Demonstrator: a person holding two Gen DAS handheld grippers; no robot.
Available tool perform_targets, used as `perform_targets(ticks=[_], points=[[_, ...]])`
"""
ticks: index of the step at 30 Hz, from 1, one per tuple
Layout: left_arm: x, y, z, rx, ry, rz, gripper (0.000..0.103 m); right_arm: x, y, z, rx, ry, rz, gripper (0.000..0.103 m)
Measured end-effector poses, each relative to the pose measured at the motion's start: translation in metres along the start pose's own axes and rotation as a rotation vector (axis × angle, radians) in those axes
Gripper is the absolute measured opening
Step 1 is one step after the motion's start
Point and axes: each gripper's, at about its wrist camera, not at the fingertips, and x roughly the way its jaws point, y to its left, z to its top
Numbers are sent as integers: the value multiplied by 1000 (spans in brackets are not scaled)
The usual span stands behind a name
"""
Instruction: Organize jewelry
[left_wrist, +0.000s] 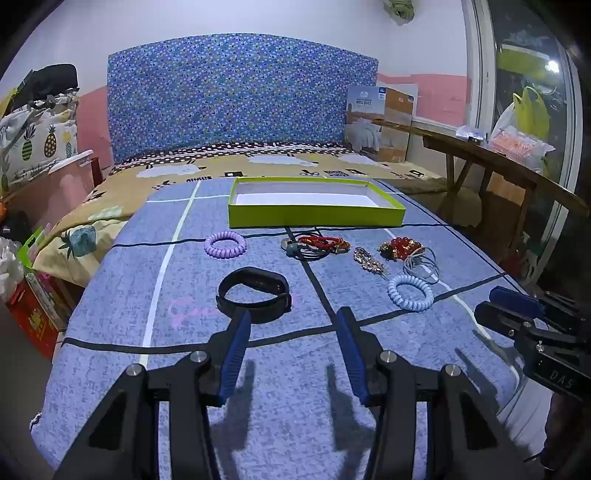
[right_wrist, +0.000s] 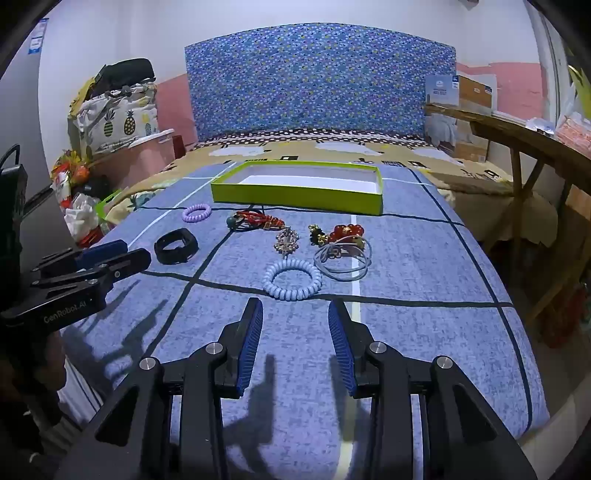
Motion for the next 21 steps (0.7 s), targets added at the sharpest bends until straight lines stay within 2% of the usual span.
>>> perform_targets(ticks=[21], points=[[-4, 2, 3, -15, -9, 19, 50, -1, 0, 1, 2, -17, 4, 38]])
